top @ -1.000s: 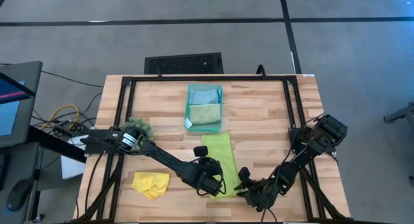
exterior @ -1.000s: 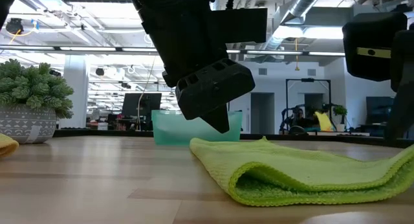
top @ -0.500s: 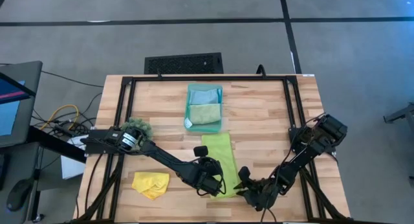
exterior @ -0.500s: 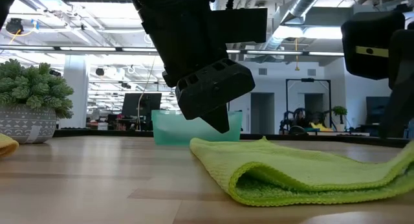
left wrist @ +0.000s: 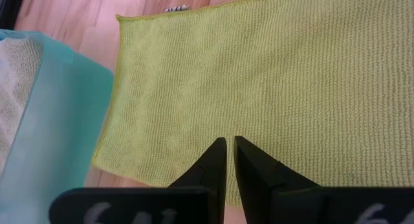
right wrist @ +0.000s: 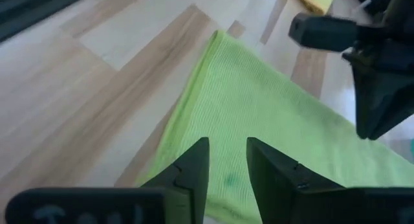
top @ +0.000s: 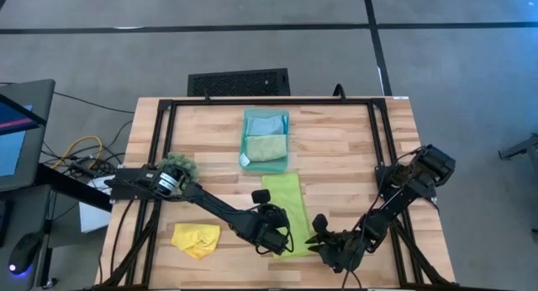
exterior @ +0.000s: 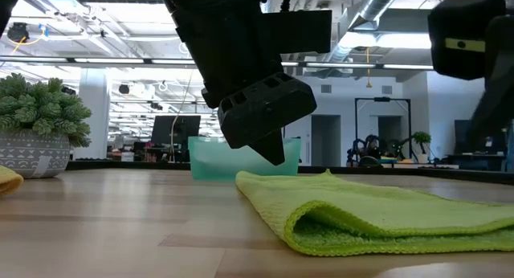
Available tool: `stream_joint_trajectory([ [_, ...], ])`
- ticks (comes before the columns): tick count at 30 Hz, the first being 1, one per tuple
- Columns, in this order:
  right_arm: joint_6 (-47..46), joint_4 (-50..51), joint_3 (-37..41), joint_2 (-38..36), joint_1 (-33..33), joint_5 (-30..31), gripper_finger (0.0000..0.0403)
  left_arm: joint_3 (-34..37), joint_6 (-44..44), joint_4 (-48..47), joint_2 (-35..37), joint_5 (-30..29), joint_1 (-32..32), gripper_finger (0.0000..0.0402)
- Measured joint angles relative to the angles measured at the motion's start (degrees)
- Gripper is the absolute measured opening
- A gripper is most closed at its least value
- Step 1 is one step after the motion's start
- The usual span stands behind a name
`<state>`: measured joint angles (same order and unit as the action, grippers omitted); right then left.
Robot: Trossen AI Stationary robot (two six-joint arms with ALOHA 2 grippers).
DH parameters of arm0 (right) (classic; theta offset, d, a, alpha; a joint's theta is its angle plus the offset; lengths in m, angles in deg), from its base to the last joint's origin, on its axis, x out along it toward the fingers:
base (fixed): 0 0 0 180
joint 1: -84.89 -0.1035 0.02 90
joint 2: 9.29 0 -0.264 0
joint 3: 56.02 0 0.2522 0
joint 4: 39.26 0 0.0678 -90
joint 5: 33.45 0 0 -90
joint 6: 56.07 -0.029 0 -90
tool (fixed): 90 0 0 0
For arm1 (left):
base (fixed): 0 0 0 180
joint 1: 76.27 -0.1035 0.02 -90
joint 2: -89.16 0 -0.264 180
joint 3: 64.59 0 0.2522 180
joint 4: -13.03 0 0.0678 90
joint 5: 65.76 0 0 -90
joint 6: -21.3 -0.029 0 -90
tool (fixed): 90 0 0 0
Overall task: Fold microfiber towels
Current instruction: Fold the light green microfiber cloth
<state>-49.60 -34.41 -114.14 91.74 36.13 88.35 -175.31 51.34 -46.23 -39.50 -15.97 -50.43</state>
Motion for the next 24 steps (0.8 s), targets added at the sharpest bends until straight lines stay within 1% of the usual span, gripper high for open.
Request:
stream_joint_trajectory([
  [4, -0.9, 0.9, 0.0, 0.2, -0.7, -1.1, 0.0123, 0.0, 0.0, 0.0, 0.0, 0.0, 0.0, 0.0022],
  [8, -0.9, 0.9, 0.0, 0.4, -1.1, -5.7, 0.0123, 0.0, 0.0, 0.0, 0.0, 0.0, 0.0, 0.0022],
  [11, -0.2, 1.2, 0.0, 0.4, -1.0, -7.8, 0.0123, 0.0, 0.0, 0.0, 0.0, 0.0, 0.0, 0.0022],
  [17, 2.6, 2.7, 0.1, 1.5, -1.0, -7.9, 0.0123, 0.0, 0.0, 0.0, 0.0, 0.0, 0.0, 0.0022],
  [24, 4.0, 0.9, 0.1, 1.5, -0.6, -6.8, 0.0123, 0.0, 0.0, 0.0, 0.0, 0.0, 0.0, 0.0022],
])
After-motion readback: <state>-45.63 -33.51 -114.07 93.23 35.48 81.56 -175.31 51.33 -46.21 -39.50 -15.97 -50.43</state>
